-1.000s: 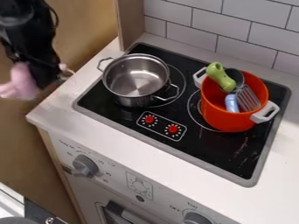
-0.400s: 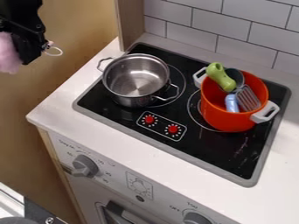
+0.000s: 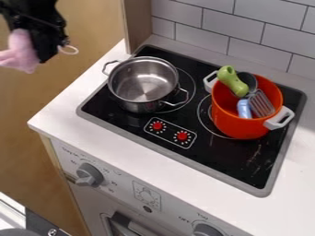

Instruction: Put the pink object in the silver bowl

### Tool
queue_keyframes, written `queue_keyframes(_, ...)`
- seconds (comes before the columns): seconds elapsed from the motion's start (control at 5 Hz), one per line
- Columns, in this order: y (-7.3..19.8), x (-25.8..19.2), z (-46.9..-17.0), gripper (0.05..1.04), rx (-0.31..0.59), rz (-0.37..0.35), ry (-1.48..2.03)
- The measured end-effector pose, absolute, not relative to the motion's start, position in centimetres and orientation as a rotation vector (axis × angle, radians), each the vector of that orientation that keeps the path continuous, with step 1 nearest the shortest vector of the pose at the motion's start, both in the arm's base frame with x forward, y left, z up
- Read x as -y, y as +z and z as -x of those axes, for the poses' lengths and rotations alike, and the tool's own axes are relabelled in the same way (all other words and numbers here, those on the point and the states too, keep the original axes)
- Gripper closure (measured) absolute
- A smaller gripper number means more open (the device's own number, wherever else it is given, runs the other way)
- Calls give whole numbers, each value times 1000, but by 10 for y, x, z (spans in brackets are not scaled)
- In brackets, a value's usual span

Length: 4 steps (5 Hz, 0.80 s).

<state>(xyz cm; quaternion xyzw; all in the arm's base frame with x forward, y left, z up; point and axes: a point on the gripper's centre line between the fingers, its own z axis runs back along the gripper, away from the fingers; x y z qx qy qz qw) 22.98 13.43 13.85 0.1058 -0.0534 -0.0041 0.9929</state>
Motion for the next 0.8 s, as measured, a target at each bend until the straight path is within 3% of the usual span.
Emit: queue_keyframes(0.8, 128, -95, -270, 695, 93, -183, 81)
